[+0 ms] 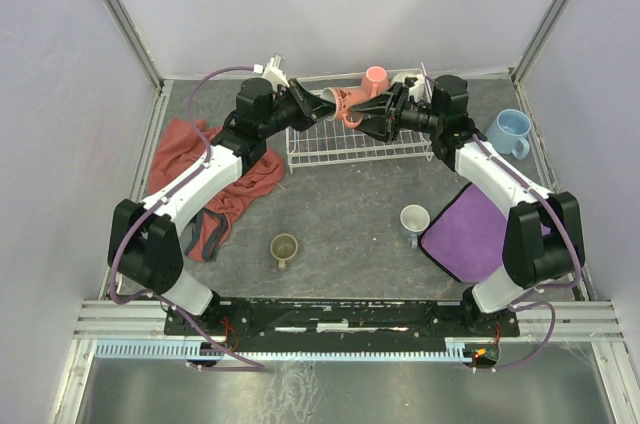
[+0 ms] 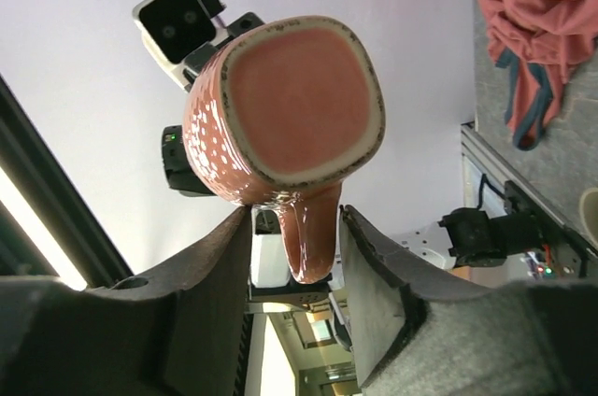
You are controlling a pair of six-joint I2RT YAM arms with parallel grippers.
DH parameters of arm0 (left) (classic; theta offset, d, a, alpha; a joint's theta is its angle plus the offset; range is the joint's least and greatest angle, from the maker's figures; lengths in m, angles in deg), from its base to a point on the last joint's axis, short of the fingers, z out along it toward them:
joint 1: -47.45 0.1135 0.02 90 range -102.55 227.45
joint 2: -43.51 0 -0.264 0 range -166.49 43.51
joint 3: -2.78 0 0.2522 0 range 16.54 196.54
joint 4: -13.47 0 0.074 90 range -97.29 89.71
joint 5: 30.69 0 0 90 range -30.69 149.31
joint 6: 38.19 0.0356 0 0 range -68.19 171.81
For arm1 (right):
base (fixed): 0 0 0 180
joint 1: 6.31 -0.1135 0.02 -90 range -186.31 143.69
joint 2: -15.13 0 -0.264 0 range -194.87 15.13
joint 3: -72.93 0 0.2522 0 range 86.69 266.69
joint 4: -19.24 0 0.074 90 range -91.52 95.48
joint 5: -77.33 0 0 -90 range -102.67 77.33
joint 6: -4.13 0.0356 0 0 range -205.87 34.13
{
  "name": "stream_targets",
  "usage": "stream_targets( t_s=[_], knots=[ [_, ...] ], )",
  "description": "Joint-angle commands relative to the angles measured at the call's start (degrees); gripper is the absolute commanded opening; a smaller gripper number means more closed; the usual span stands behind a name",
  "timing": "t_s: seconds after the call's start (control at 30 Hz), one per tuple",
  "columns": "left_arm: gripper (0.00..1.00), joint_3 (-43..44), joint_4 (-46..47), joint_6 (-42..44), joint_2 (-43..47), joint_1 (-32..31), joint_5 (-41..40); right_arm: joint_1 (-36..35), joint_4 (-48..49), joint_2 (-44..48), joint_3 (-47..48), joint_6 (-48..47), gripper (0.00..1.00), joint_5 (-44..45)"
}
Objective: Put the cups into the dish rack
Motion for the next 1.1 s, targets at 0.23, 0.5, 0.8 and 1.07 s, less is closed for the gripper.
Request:
stream_targets(
  t_s=[0.23,0.5,0.8,1.07],
  knots=[
    [0.03,-0.7,15.8,-6.8,-0.4,-1.2,5.1,-3.5,18.1,-4.2,0.0,11.9,0.40,0.7],
    [0.03,-0.8,16.8,-7.4,-0.8,-1.3,5.2,-4.8,20.3,-5.3,0.1,13.4,0.34,1.1],
    [0.03,-1.6,18.0,-8.0,-0.4,-1.2,5.2,-5.3,20.5,-5.3,-0.3,13.7,0.27,1.7],
    [0.03,-3.4,17.7,-7.8,1.4,0.0,5.2,-5.4,15.4,-5.5,1.8,7.7,0.01,2.7]
  ],
)
